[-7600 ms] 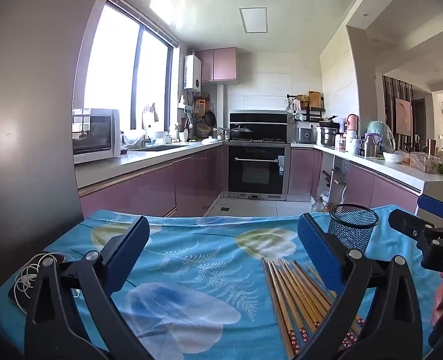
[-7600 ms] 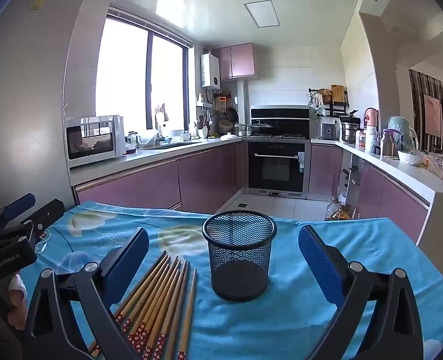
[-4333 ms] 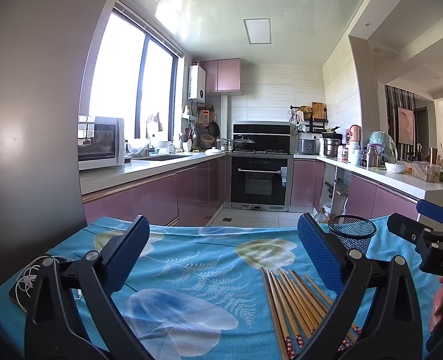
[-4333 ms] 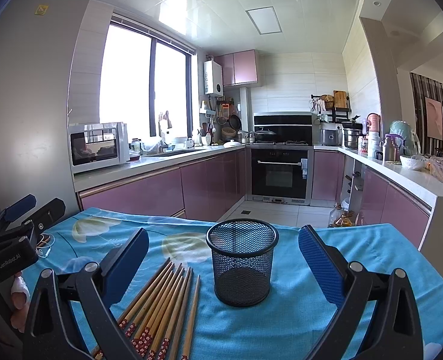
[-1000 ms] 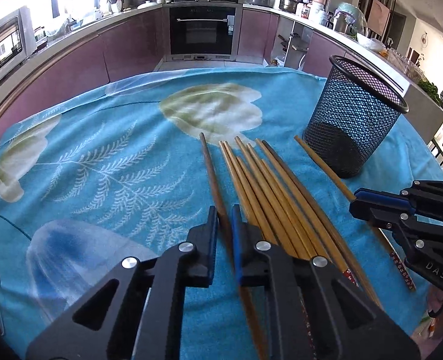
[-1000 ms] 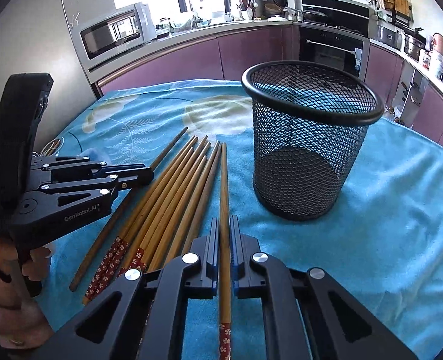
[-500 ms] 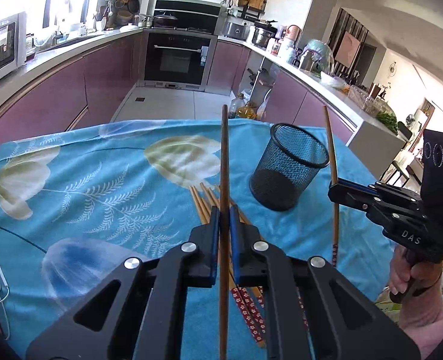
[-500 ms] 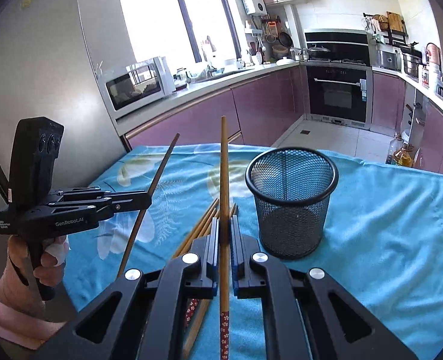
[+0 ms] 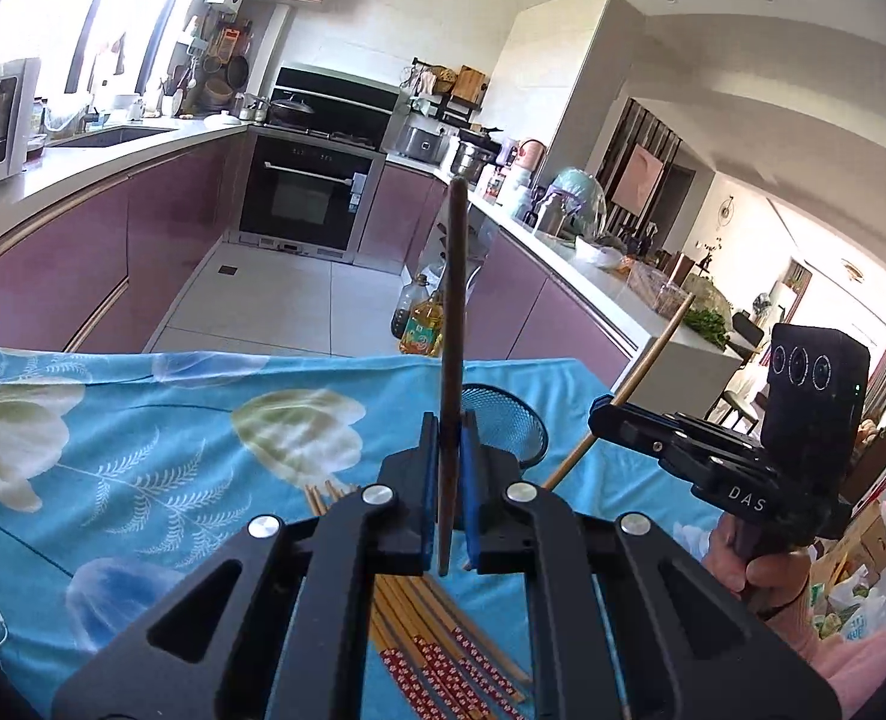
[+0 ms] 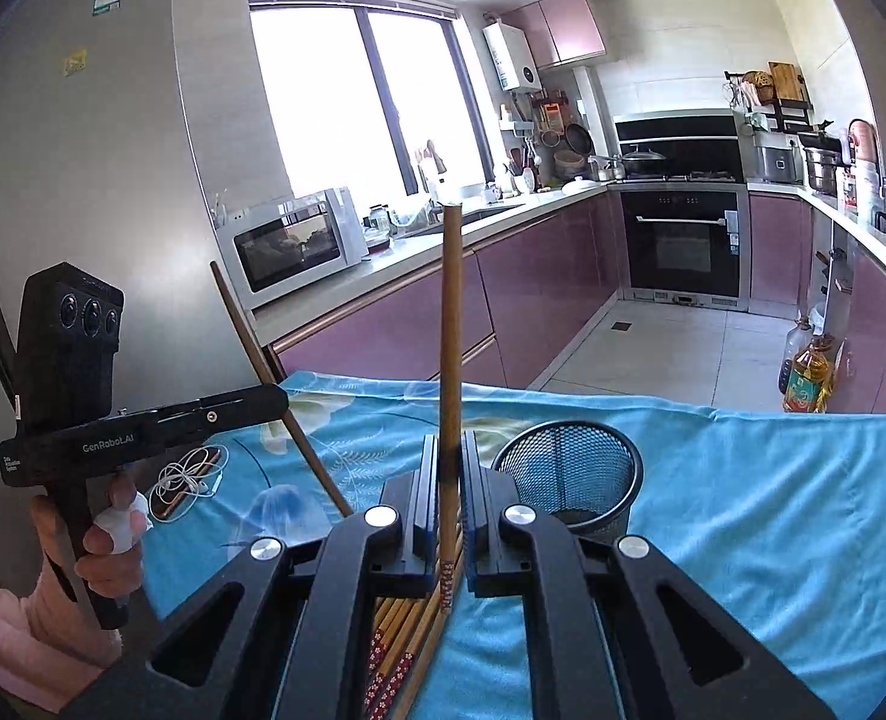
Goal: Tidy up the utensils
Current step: 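Lift the chopstick upright with the right gripper over the mesh cup, then drop the chopstick into the mesh cup and open the right gripper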
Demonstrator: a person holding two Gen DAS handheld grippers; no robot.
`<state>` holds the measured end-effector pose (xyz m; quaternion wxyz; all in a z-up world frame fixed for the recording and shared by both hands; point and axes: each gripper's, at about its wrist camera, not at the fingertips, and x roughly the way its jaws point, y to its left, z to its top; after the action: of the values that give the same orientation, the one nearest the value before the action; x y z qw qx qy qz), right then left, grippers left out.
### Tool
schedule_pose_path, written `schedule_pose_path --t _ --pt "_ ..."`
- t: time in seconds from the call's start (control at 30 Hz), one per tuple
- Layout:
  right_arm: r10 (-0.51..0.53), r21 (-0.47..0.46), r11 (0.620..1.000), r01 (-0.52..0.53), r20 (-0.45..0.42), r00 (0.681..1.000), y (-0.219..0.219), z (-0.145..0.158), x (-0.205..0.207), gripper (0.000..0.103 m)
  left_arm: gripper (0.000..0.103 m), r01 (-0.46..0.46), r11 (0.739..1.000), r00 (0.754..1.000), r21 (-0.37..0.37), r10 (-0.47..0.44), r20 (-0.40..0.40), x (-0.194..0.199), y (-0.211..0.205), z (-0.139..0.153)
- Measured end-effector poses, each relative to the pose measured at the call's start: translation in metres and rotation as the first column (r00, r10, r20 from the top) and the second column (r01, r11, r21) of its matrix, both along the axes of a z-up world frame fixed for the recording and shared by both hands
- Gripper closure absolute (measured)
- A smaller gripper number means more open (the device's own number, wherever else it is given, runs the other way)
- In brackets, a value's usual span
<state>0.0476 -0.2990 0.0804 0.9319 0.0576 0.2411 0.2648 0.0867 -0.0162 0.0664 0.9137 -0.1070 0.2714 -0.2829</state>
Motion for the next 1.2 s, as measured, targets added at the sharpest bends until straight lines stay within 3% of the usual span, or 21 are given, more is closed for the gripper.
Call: schedule_pose_path --t 0.4,0.63,0.8,1.2 --pt "-0.052 0.008 0.999 0.052 0.123 0.991 -0.021 0.058 0.01 0.097 0.095 0.044 0.999 0.992 -0.03 -0.04 0.116 0.02 -0.041 0.059" --pt "-0.09 0.016 0.996 0.089 0.128 0.988 -0.031 0.059 0.026 0.097 0.095 0.047 0.999 0.988 0.015 -0.048 0.145 0.029 -0.068 0.076" --pt "-0.095 -0.011 0.995 0.097 0.073 0.993 -0.029 0.043 0.042 0.097 0.095 0.04 0.998 0.992 0.049 -0.045 0.115 0.042 -0.082 0.066" --pt "-0.079 -0.129 0.99 0.056 -0.186 0.979 -0.014 -0.021 0.083 0.097 0.095 0.101 0.976 0.994 0.195 -0.092 -0.054 0.071 -0.113 -0.002"
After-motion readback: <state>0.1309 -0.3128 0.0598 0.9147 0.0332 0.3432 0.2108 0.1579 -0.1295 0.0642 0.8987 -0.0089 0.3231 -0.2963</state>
